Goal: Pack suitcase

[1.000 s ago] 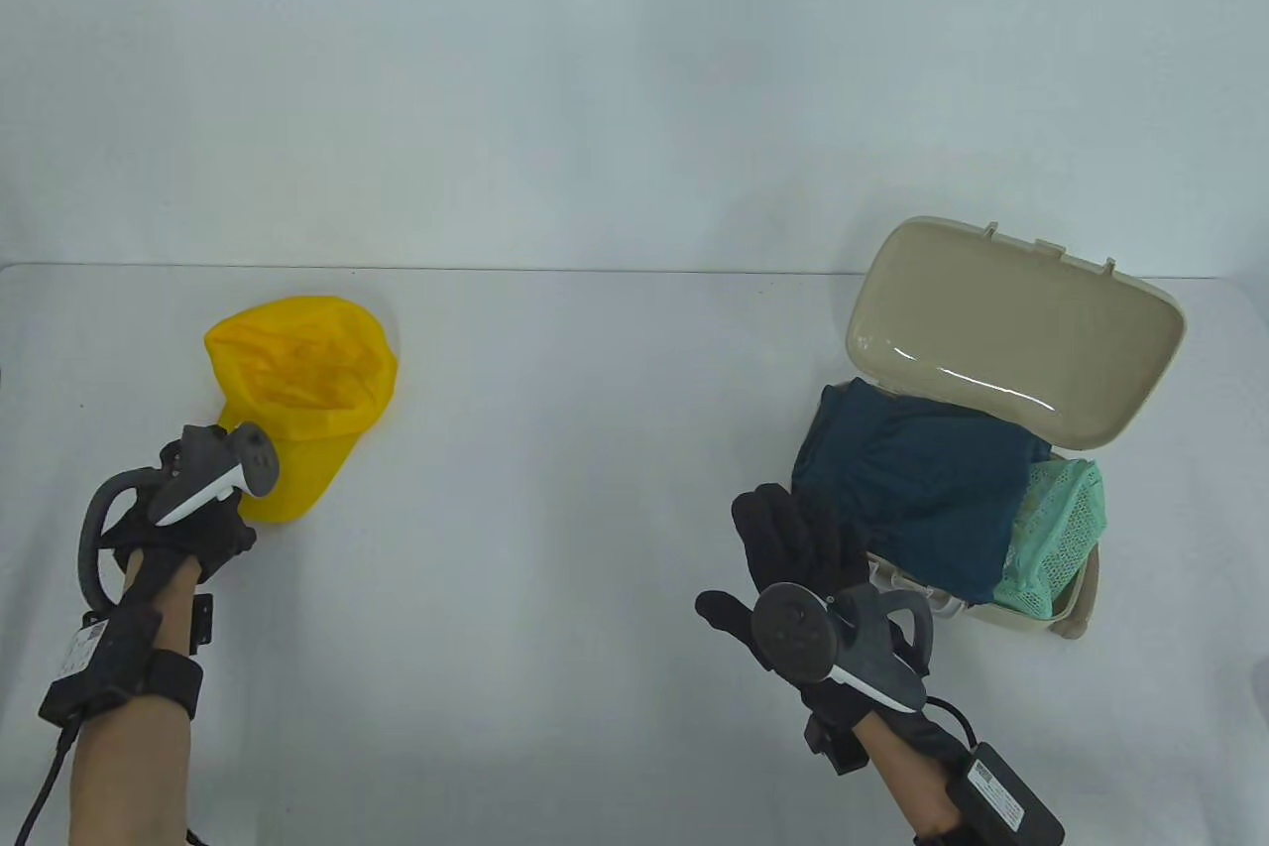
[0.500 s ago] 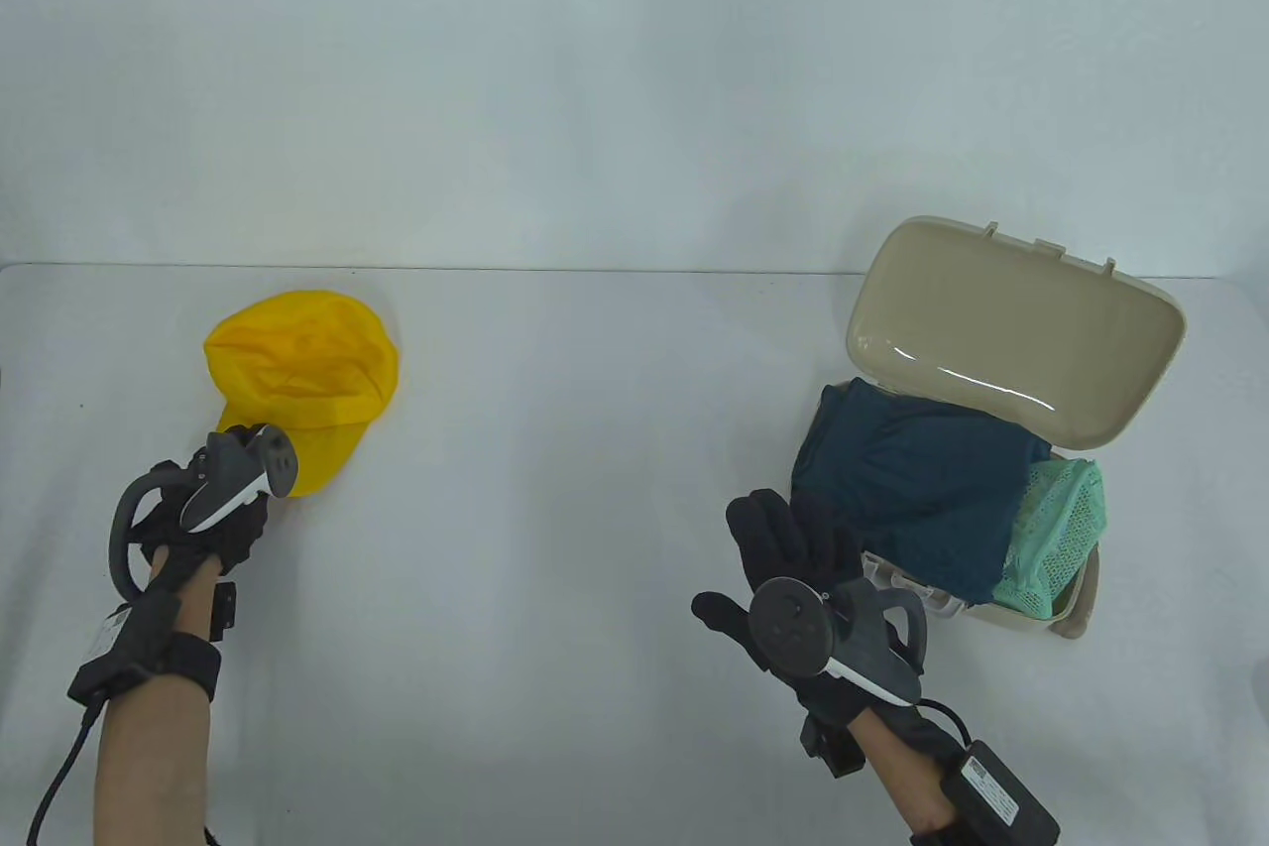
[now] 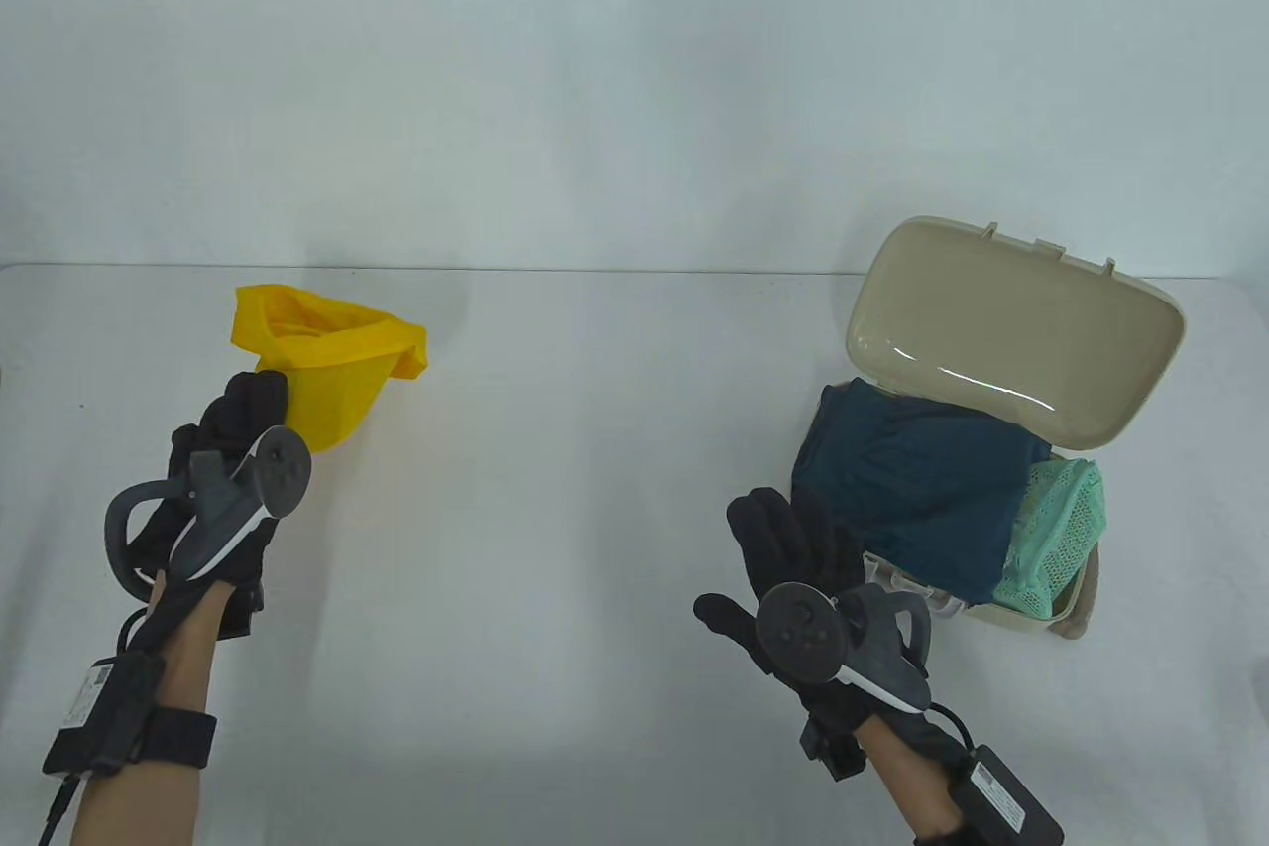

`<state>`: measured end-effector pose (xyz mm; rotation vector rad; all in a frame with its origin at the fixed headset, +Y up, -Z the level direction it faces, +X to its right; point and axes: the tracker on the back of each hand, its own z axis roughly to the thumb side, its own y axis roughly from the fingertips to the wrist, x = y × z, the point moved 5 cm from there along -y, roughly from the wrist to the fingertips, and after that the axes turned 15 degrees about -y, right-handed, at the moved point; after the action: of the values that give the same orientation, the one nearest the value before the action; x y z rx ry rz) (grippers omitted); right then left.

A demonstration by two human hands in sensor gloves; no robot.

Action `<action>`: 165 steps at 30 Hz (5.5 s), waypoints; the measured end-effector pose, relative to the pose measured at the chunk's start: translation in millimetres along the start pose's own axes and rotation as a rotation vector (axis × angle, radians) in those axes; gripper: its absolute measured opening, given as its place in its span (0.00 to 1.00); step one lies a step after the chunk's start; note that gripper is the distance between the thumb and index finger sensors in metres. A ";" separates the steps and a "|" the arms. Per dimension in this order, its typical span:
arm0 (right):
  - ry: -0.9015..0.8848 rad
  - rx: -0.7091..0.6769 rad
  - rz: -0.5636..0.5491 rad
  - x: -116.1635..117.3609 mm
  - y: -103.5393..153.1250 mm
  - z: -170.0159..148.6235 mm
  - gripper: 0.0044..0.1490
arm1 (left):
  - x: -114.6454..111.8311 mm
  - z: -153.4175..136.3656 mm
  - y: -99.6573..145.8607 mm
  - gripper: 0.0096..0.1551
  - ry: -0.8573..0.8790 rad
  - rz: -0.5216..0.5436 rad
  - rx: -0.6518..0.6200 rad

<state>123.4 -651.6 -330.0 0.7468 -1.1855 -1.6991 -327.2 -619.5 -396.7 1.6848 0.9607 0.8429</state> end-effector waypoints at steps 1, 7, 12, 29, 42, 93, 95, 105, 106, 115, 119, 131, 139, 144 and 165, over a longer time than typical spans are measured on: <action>0.006 -0.004 -0.011 -2.1 0.7 0.5 0.59 | 12.0 2.9 5.9 0.35 0.005 0.029 -0.007; 0.005 -0.008 -0.005 -0.5 1.3 1.1 0.59 | 69.9 35.8 43.4 0.35 0.017 0.167 -0.079; 0.010 -0.010 -0.002 0.8 1.2 1.4 0.59 | 85.9 71.9 74.8 0.34 0.038 0.259 -0.159; -0.033 0.053 -0.013 -39.8 -42.9 13.0 0.58 | 79.9 111.9 106.3 0.34 0.086 0.354 -0.294; -0.313 0.316 0.177 -70.2 -166.4 -8.6 0.63 | 99.3 105.4 122.5 0.34 0.169 0.442 -0.326; -0.609 0.147 0.279 -2.4 -152.1 67.3 0.45 | -3.6 87.4 69.6 0.53 1.169 -0.405 -0.237; -0.625 0.137 0.260 0.3 -148.1 70.7 0.45 | -14.5 94.4 70.5 0.53 1.304 -0.511 -0.249; -0.640 0.107 0.299 7.2 -135.9 73.1 0.53 | -31.4 101.3 69.6 0.32 1.691 -0.653 -0.264; -0.626 0.104 0.305 4.4 -136.6 72.2 0.54 | -29.8 99.3 68.7 0.31 1.684 -0.637 -0.271; -0.485 0.194 0.188 -48.3 -148.7 43.7 0.63 | -28.4 78.9 62.7 0.29 1.676 -0.549 -0.234; -0.266 0.248 0.052 -60.9 -146.5 37.0 0.62 | -25.8 76.0 62.6 0.29 1.632 -0.511 -0.223; -0.565 0.092 0.466 23.9 -140.7 92.3 0.77 | -13.4 89.1 67.5 0.28 1.607 -0.490 -0.317; -0.870 0.076 0.487 37.3 -138.1 99.4 0.59 | -22.3 107.5 70.0 0.28 1.661 -0.608 -0.371; -0.888 0.090 0.442 28.4 -130.5 88.4 0.40 | -16.6 118.2 72.9 0.31 1.568 -0.617 -0.412; -0.983 0.475 -0.084 -122.0 -68.8 -123.4 0.39 | 49.0 99.9 82.3 0.52 0.307 0.089 -0.462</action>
<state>255.2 -579.1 -440.4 0.1754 -2.3061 -1.9249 -201.3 -633.3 -341.0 1.2274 0.8146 1.3003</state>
